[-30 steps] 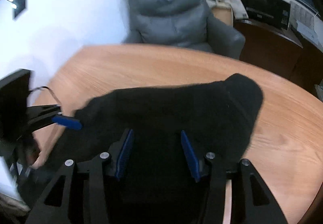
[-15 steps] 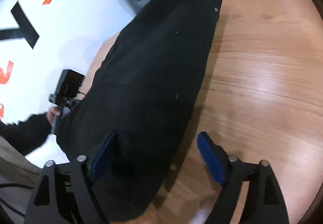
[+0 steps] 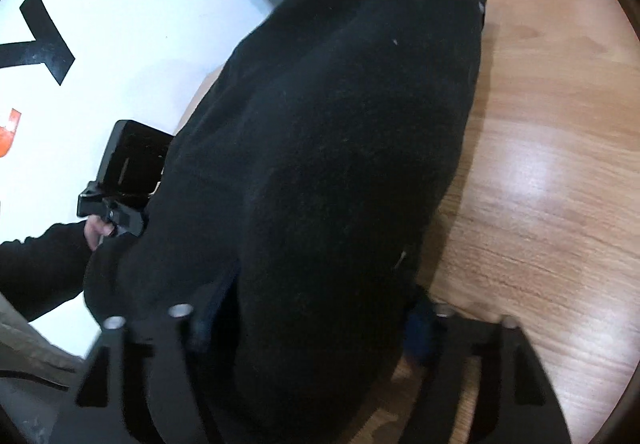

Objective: Fold clothes

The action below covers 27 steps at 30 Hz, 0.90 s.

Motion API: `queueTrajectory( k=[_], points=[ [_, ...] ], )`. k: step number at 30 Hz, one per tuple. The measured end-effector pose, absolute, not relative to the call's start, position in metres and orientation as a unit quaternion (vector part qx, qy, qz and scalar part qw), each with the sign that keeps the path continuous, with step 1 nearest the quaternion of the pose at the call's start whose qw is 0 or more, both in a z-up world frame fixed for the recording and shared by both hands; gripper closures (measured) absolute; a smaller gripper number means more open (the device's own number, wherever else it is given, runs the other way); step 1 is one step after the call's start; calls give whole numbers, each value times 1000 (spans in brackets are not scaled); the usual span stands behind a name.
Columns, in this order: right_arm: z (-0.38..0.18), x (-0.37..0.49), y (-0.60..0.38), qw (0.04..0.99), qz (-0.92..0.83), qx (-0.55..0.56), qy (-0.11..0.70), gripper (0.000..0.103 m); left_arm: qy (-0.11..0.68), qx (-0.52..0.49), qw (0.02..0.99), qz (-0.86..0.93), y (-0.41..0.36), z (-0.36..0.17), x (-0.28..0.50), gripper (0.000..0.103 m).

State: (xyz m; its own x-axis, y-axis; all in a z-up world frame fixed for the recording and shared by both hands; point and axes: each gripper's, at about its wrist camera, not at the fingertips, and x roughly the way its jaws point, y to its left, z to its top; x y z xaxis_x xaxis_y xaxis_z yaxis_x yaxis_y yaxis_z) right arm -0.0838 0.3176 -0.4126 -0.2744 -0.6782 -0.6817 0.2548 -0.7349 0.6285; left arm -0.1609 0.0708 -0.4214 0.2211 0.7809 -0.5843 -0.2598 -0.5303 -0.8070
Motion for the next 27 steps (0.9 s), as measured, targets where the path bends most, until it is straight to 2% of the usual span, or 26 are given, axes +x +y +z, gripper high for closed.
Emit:
queueTrajectory(
  k=[1,3,7,12,19,23,27],
  points=[
    [-408,-80,313,295,-780,516,-197,50,-191,-638,441,602,69,-416,-160,31],
    [-400,-72,302,277,-794,510,-182,53,-174,-627,442,618,62,-407,-157,38],
    [-386,-59,270,251,-813,502,-156,57,-155,-625,427,635,40,-394,-155,44],
    [-342,-50,203,262,-842,459,-110,60,-118,-593,417,679,-13,-339,-146,46],
    [-296,-105,68,307,-851,407,-126,59,-91,-567,356,737,-177,-274,-203,45],
    [-299,-153,-21,326,-851,388,-137,59,-79,-570,322,752,-271,-274,-244,43],
    [-338,-213,-101,326,-842,404,-145,59,-72,-589,289,752,-343,-317,-299,41]
  ],
)
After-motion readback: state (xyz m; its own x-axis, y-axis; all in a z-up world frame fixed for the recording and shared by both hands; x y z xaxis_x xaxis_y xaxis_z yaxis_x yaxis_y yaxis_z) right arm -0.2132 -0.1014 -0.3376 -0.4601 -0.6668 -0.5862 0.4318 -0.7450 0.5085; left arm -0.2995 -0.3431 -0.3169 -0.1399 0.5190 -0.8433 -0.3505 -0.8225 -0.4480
